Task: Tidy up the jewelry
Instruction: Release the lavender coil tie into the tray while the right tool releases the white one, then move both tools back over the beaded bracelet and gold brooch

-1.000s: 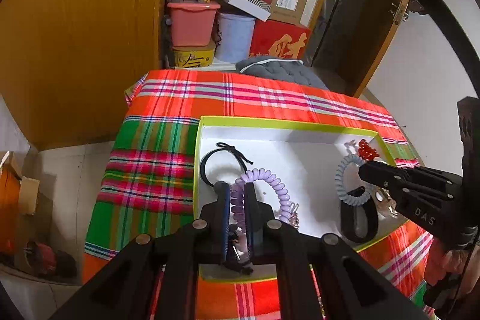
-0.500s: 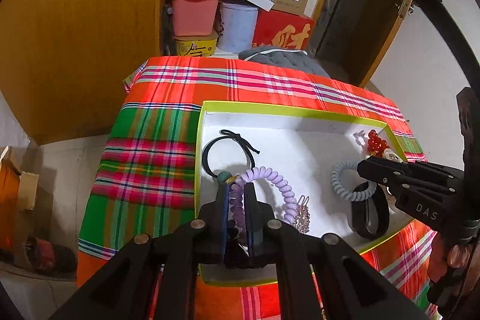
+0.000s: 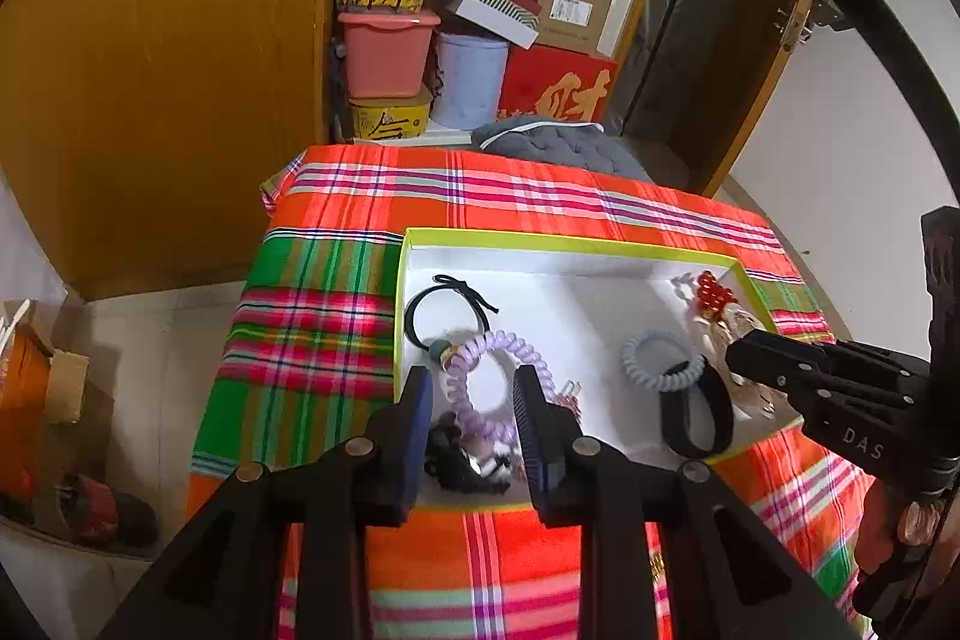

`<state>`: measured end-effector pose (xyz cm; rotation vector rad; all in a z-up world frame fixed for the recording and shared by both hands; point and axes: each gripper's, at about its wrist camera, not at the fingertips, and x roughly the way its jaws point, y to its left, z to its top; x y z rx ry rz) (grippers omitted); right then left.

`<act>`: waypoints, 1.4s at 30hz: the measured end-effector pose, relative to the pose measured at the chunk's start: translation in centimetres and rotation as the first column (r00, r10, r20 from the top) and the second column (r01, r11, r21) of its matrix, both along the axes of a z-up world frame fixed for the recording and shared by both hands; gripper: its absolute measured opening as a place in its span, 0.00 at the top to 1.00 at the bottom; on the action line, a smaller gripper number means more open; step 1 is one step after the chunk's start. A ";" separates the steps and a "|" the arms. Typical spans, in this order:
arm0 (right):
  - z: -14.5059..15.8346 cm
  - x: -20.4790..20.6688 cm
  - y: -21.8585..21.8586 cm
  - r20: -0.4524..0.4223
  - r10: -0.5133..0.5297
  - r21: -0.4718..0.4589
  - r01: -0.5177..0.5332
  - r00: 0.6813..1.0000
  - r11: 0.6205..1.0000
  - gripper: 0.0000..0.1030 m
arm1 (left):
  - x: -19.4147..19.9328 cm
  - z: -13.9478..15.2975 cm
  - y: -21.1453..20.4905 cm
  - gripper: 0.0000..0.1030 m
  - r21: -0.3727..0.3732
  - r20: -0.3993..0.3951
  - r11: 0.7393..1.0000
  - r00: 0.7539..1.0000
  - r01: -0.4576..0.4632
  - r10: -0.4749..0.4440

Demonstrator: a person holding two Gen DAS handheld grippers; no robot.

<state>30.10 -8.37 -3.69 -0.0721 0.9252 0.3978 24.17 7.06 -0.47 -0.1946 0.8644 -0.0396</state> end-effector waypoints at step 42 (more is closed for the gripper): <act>-0.4 -13.2 -3.2 -0.053 0.046 0.053 -0.043 0.998 0.998 0.74 | -14.0 -0.8 -3.1 0.73 0.006 -0.033 0.999 0.999 0.042 -0.042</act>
